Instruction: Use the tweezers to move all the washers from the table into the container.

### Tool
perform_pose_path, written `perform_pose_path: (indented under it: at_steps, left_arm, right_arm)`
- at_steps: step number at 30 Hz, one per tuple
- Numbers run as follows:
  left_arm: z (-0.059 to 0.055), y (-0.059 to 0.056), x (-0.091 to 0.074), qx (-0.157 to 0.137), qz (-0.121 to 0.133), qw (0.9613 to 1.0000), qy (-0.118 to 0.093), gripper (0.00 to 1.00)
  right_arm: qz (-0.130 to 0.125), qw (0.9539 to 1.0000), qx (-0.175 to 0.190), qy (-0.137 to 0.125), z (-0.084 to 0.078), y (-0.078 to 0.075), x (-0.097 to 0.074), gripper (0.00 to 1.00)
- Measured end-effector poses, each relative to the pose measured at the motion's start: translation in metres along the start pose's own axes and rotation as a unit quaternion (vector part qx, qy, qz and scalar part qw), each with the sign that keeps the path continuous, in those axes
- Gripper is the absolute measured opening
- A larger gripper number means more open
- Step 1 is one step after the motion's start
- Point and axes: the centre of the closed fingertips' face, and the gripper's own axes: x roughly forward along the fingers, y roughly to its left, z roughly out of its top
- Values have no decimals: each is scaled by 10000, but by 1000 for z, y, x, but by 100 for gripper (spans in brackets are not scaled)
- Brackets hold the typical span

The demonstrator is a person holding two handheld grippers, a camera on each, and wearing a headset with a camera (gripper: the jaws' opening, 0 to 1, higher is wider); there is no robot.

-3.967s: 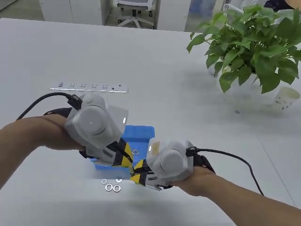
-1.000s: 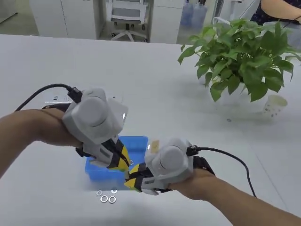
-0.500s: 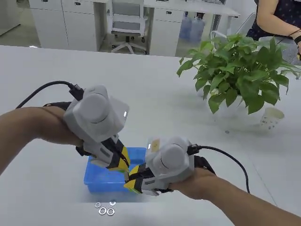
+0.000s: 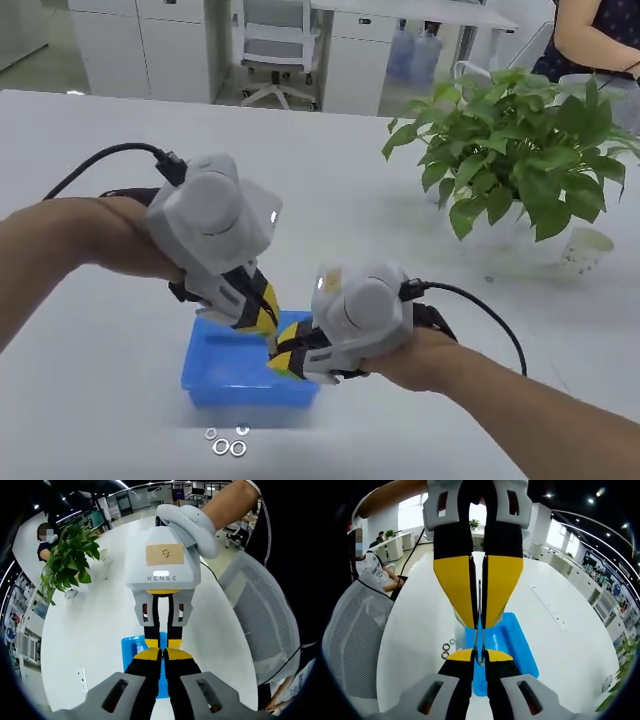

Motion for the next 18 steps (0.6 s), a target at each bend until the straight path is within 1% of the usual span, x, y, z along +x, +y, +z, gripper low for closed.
perform_pose_path:
  at_steps: [9,18]
  left_arm:
    - [-11,14,8,25,44,10000,40,6]
    - [-23,22,21,-22,-1,10000,38,6]
  right_arm:
    - [-67,10000,-30,-5,-6,-13,10,9]
    - [-41,10000,34,42,-18,-21,22,9]
